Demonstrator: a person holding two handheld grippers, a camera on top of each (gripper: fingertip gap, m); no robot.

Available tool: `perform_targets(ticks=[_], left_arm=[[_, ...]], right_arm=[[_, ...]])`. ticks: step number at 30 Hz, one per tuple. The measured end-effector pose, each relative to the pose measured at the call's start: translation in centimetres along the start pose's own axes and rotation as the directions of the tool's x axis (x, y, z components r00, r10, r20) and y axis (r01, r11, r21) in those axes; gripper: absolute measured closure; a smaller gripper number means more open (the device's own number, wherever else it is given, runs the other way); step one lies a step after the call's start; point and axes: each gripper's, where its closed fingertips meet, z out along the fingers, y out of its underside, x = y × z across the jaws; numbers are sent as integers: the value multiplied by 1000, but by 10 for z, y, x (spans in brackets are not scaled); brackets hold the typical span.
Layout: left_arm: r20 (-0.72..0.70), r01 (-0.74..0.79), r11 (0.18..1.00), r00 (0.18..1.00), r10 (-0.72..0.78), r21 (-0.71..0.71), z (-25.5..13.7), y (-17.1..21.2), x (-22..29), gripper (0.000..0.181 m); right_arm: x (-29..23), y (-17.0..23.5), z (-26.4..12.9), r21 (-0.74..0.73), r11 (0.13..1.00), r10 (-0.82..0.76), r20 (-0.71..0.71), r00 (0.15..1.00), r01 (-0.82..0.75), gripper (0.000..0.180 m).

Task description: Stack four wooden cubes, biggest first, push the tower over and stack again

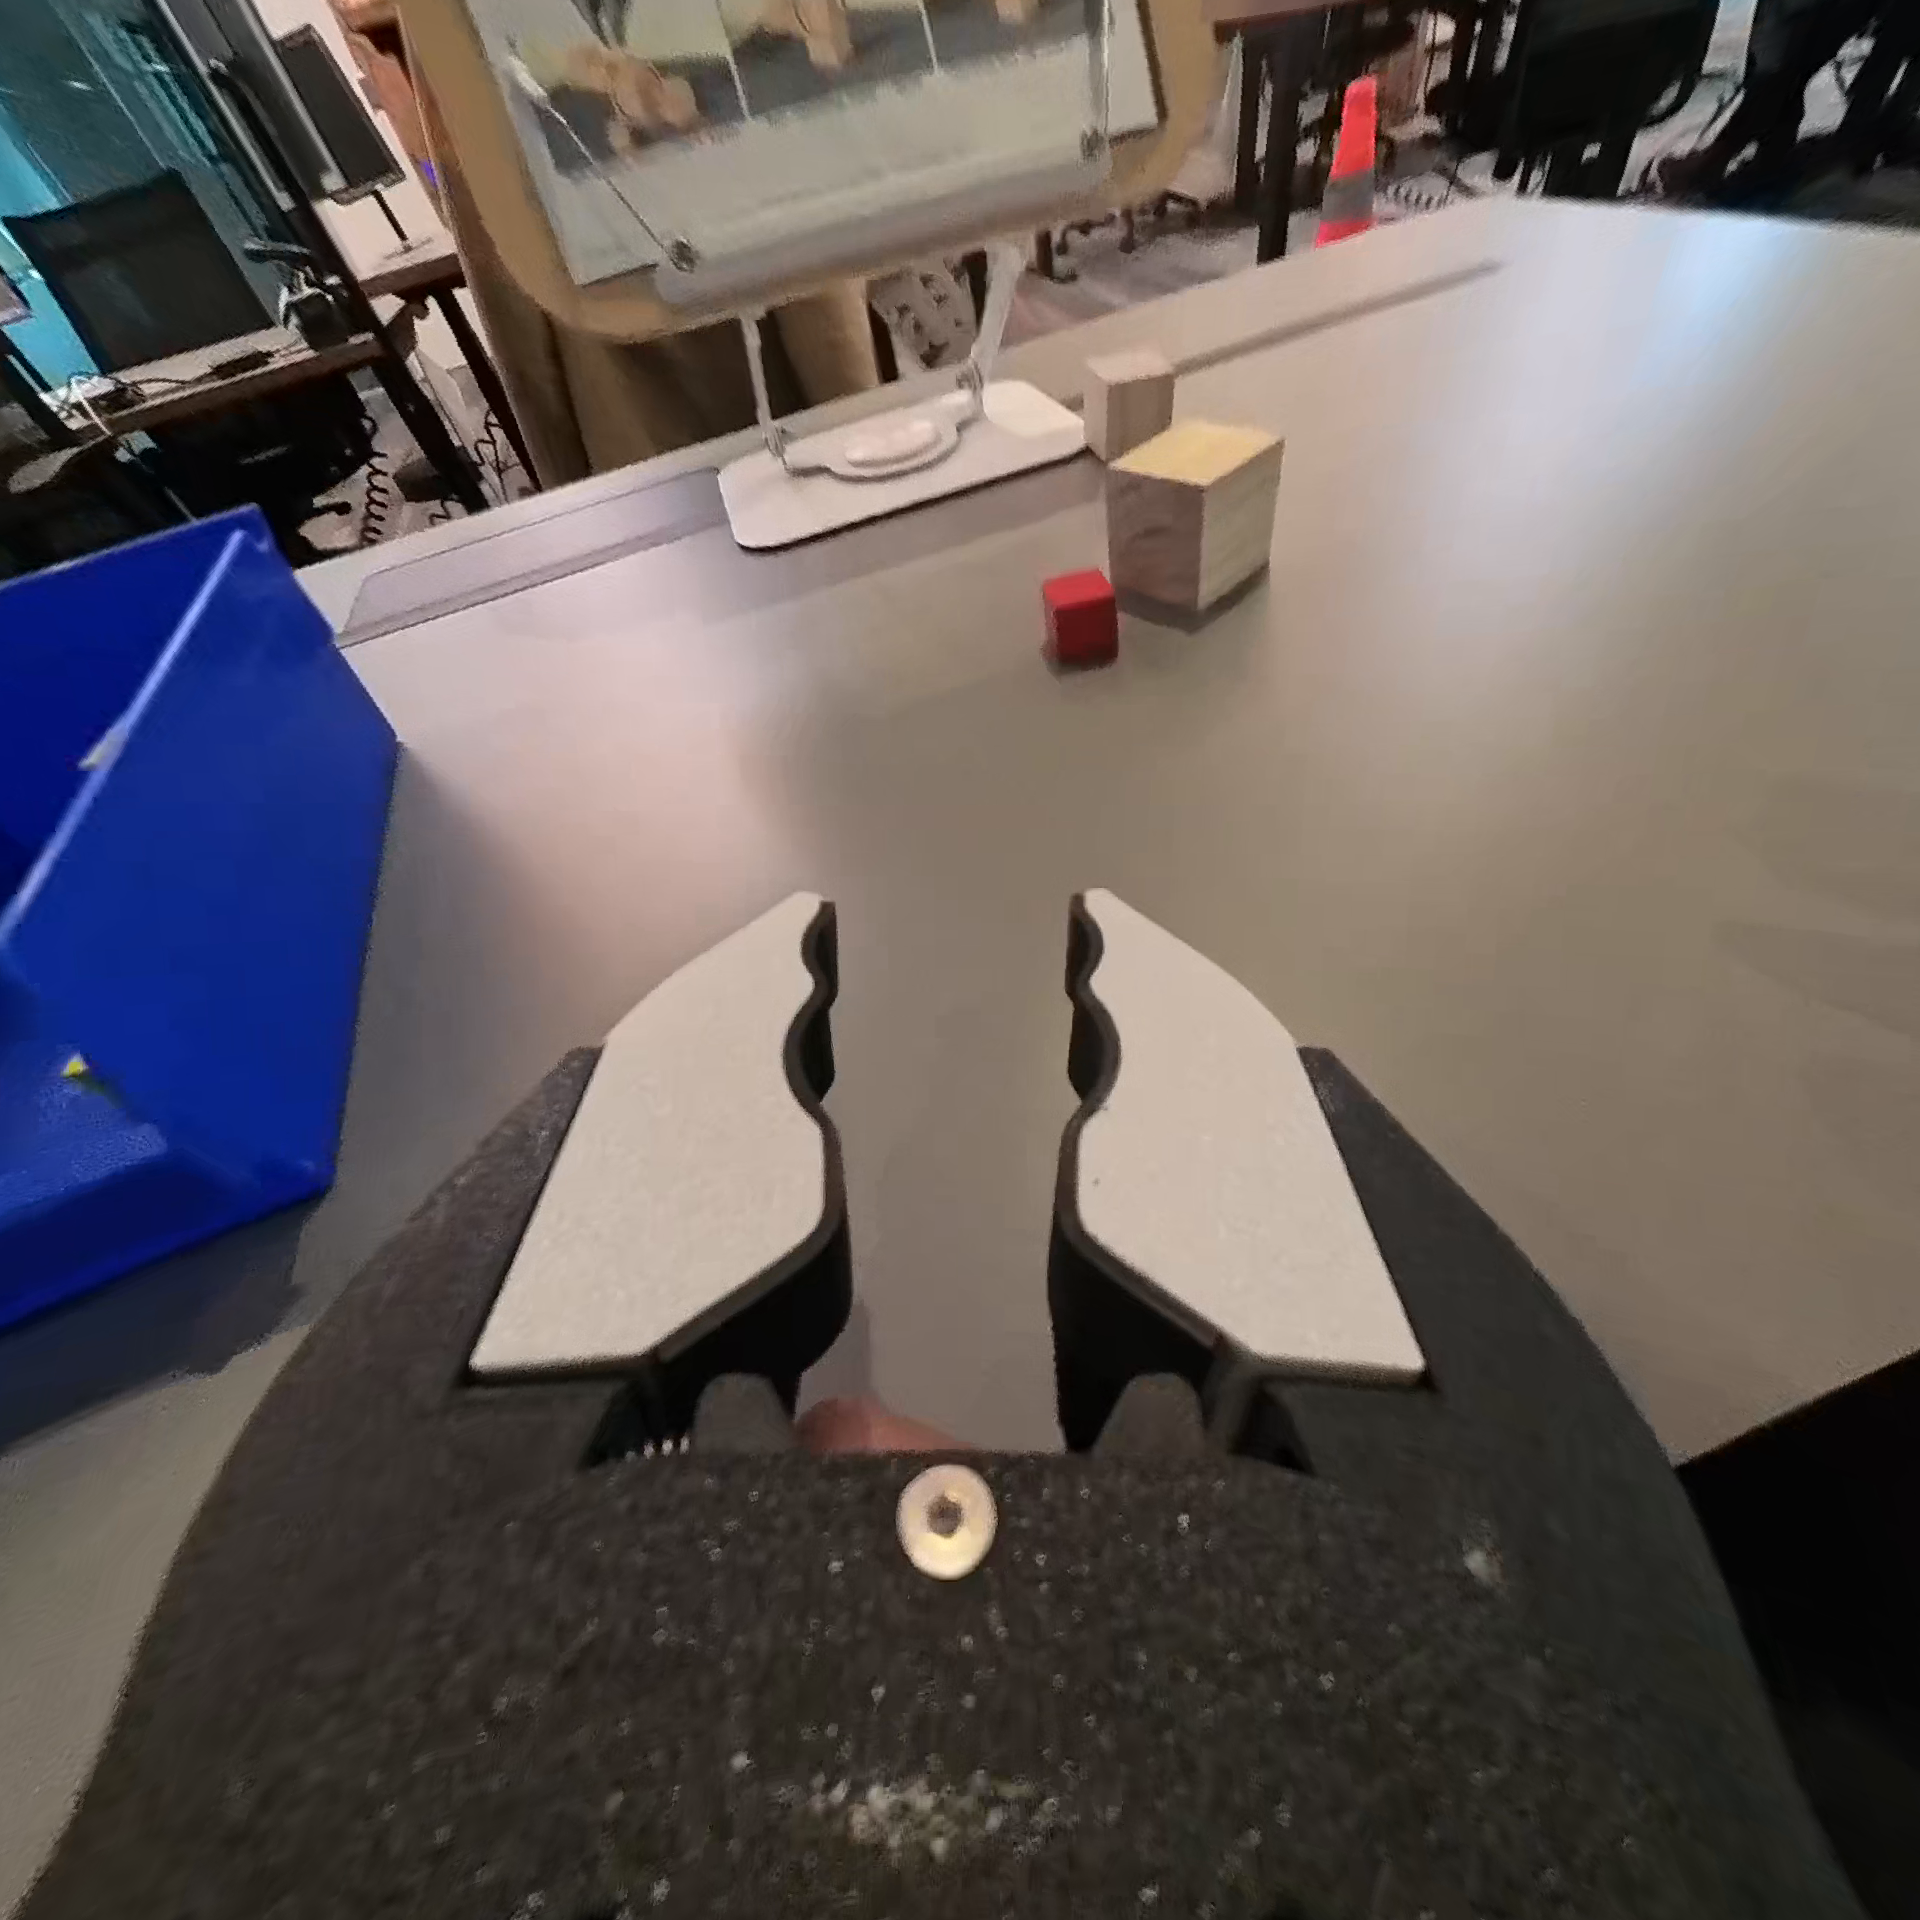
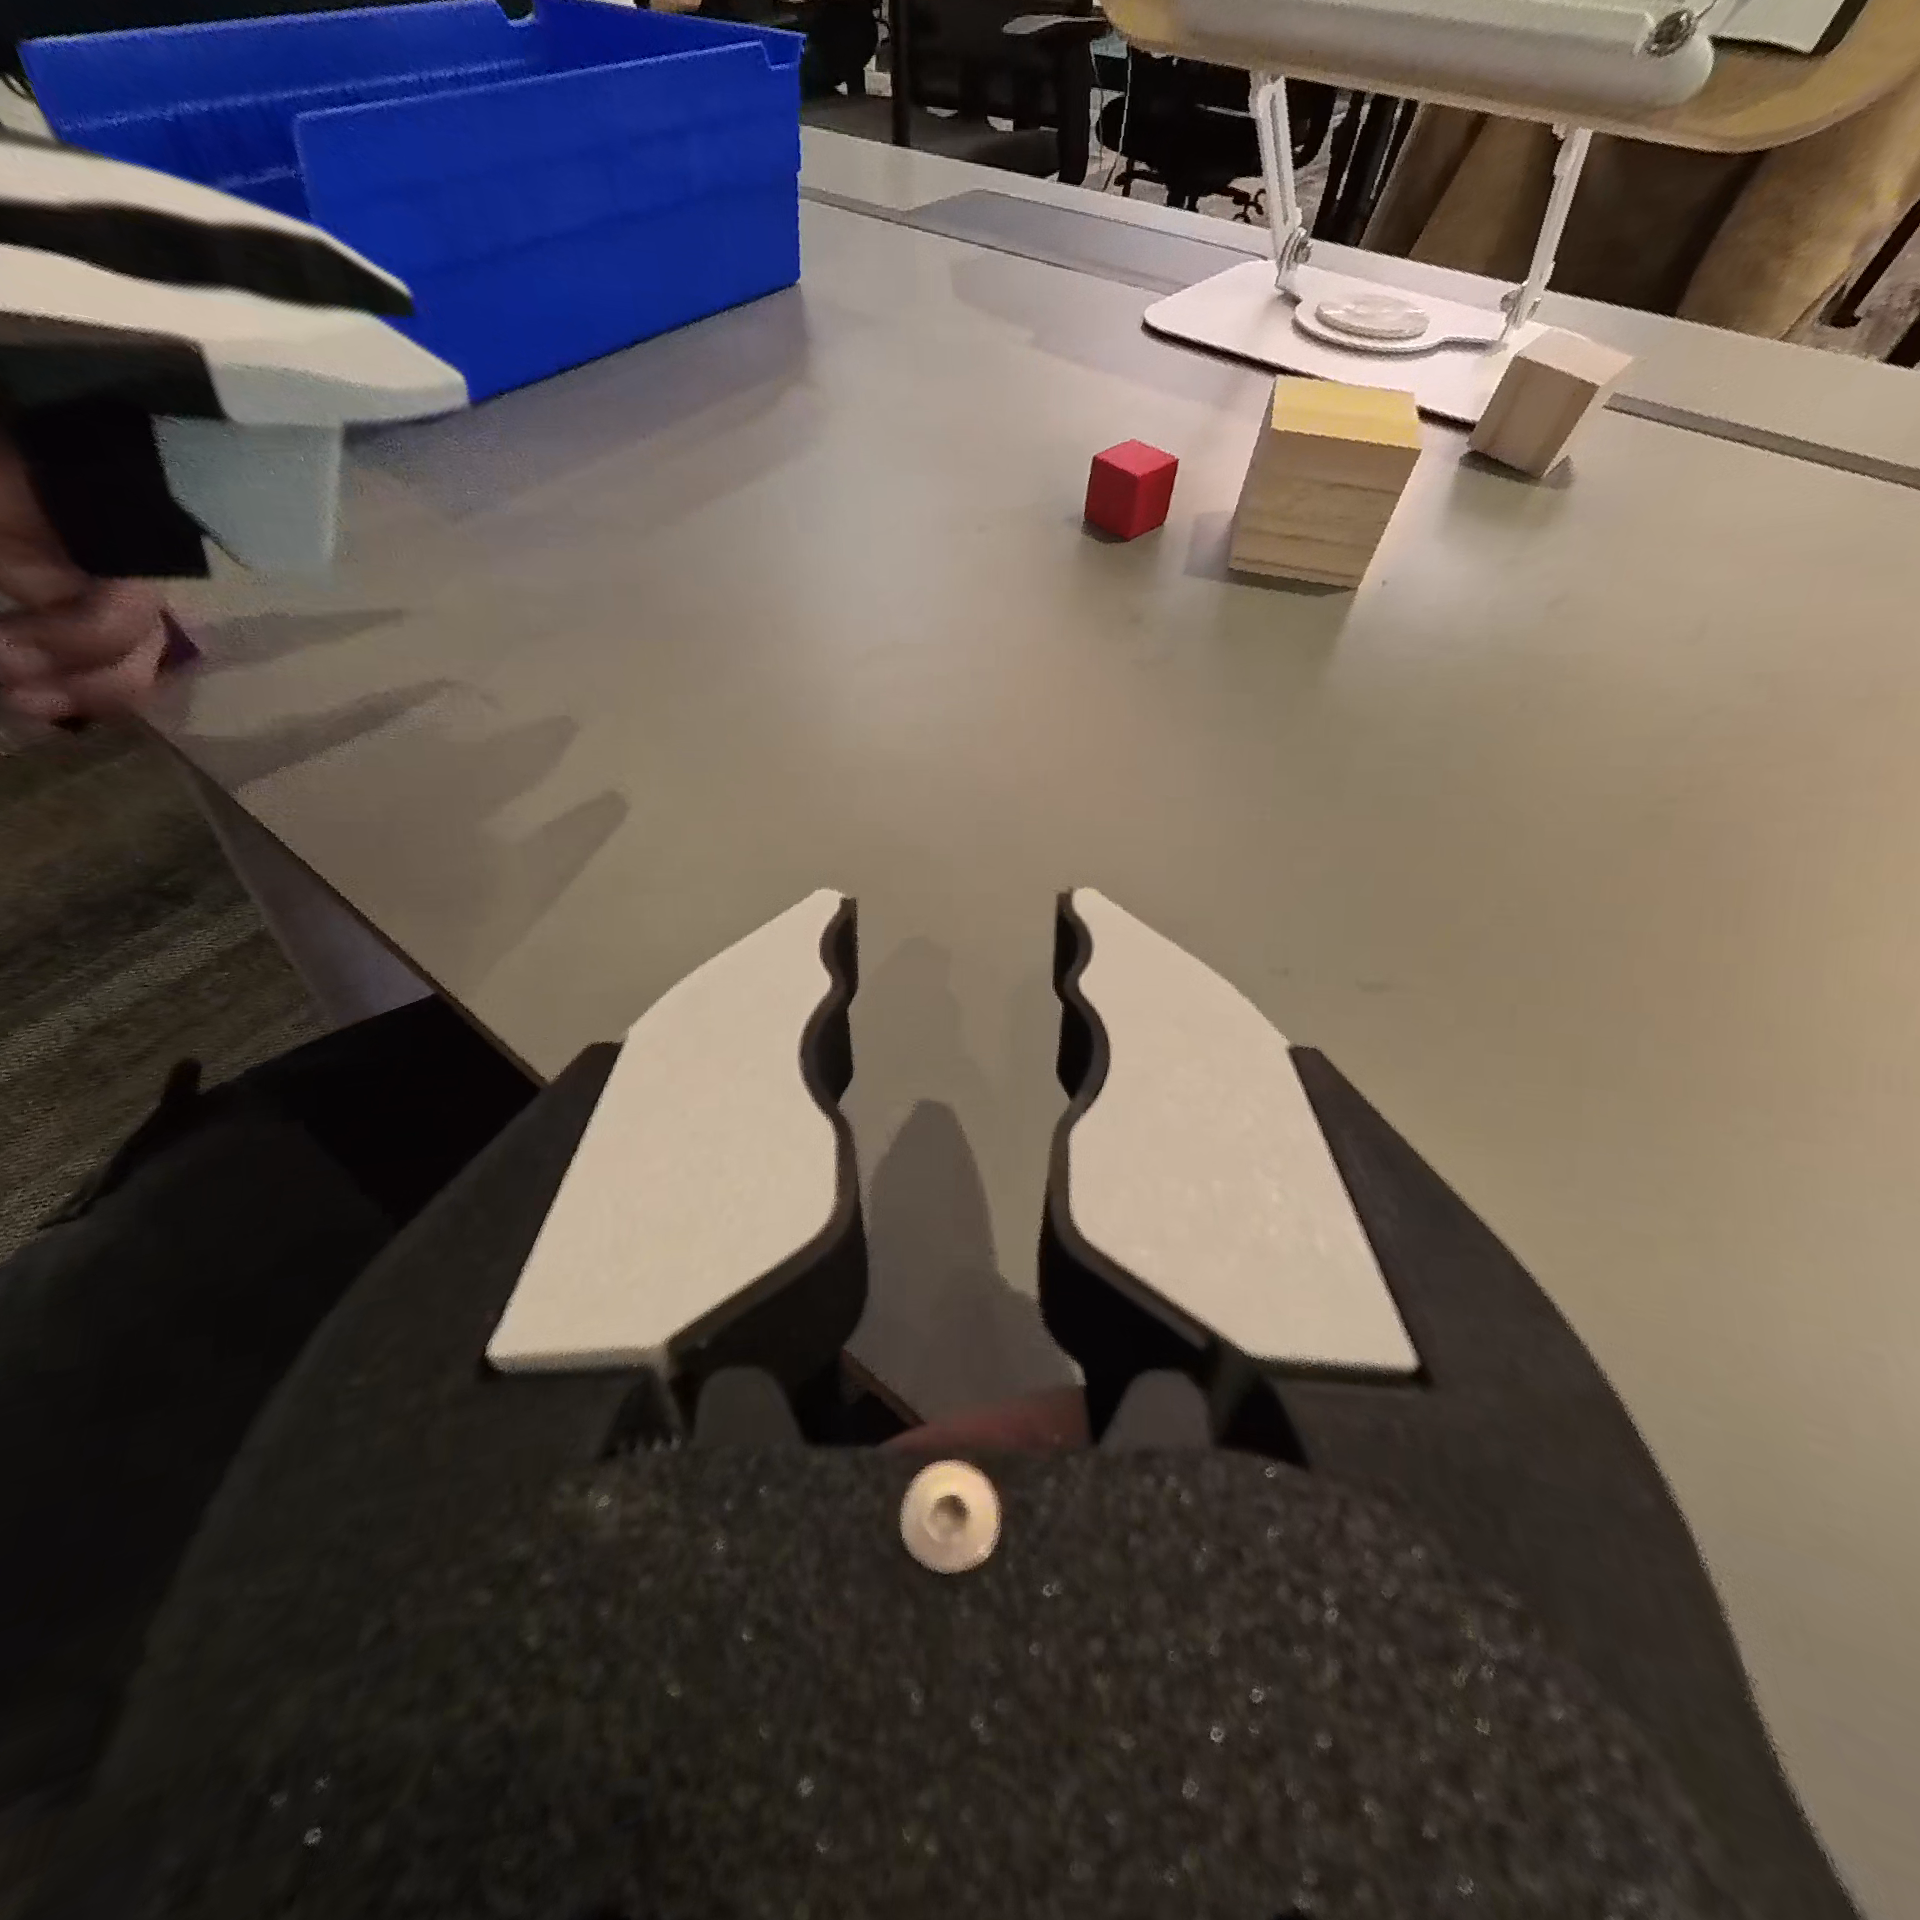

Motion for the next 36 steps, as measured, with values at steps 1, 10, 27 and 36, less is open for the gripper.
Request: perform_targets(ticks=[1,10,27,36], left_arm=[[1,21,1000,1000,-21,12,-2,-2,-4,139],[14,79,997,997,-79,21,-5,-2,-20,140],[-14,55,998,998,-55,12,-12,-4,-12,140],[-29,27,1000,999,-27,1,-21,-1,-6,140]], right_arm=[[0,0,0,-1,1000,0,-2,1000,0,143],[-2,3,6,-19,1000,-19,-3,1000,19,142],[84,-75,92,-157,987,-39,-157,987,14,120],[151,-56,230,-433,889,13,-303,953,-150,105]])
